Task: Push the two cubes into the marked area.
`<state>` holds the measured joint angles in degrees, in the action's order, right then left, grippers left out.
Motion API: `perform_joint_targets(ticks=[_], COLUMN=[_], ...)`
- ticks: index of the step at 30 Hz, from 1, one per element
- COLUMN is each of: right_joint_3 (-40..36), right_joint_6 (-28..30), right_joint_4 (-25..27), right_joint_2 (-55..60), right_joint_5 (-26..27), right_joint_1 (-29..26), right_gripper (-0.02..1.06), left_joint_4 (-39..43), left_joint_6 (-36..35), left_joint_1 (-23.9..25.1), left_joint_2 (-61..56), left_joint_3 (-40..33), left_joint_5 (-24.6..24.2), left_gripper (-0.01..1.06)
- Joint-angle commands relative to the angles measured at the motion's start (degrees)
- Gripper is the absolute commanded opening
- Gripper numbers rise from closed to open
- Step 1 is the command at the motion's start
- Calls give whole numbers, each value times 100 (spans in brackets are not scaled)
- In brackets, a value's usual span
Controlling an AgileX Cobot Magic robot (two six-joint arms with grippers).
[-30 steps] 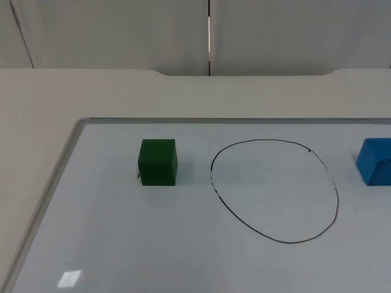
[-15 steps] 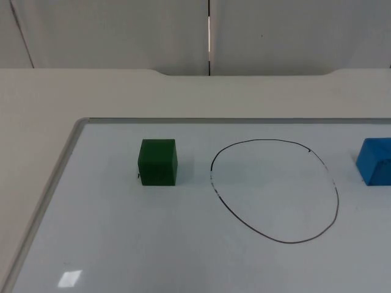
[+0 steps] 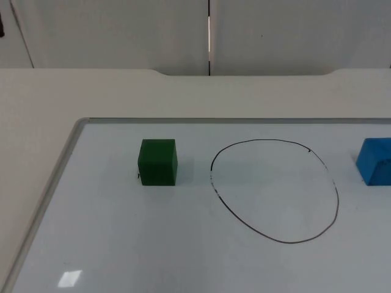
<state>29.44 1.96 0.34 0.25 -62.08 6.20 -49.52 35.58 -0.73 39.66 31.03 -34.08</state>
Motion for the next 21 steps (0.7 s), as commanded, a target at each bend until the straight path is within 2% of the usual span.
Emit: perform_joint_targets(ticks=[1, 3, 6, 7, 9, 10, 11, 12, 13, 17, 21], right_joint_3=[3, 3, 3, 3, 3, 3, 3, 3, 3, 3, 3], right_joint_6=[18, 18, 18, 18, 18, 18, 18, 18, 18, 18, 18], right_joint_4=[-1, -1, -1, -1, -1, -1, -1, -1, -1, -1, -1], right_joint_2=[-25, -25, -25, -25, -25, -25, -25, -25, -25, -25, -25], right_joint_5=[26, 26, 26, 26, 26, 26, 26, 26, 26, 26, 26], right_joint_1=[-28, -28, -28, -28, -28, -28, -28, -28, -28, -28, -28], right_gripper=[105, 105, 105, 105, 105, 105, 105, 105, 105, 105, 105], left_joint_4=[-546, -690, -1177, -1177, -1354, -1492, -1627, -1627, -1777, -2576, -2909], left_joint_6=[364, 482, 902, 902, 1090, 1313, 1498, 1498, 1661, 2546, 2827], left_joint_1=[17, 17, 17, 17, 17, 17, 17, 17, 17, 17, 17], left_joint_2=[281, 368, 637, 637, 812, 902, 970, 970, 1014, 1102, 1197], left_joint_3=[27, 27, 27, 27, 27, 27, 27, 27, 27, 27, 27], left_joint_5=[17, -9, -90, -90, -103, -103, -103, -103, -116, -158, -135], left_gripper=[87, 87, 78, 78, 65, 52, 44, 44, 36, 1, 0])
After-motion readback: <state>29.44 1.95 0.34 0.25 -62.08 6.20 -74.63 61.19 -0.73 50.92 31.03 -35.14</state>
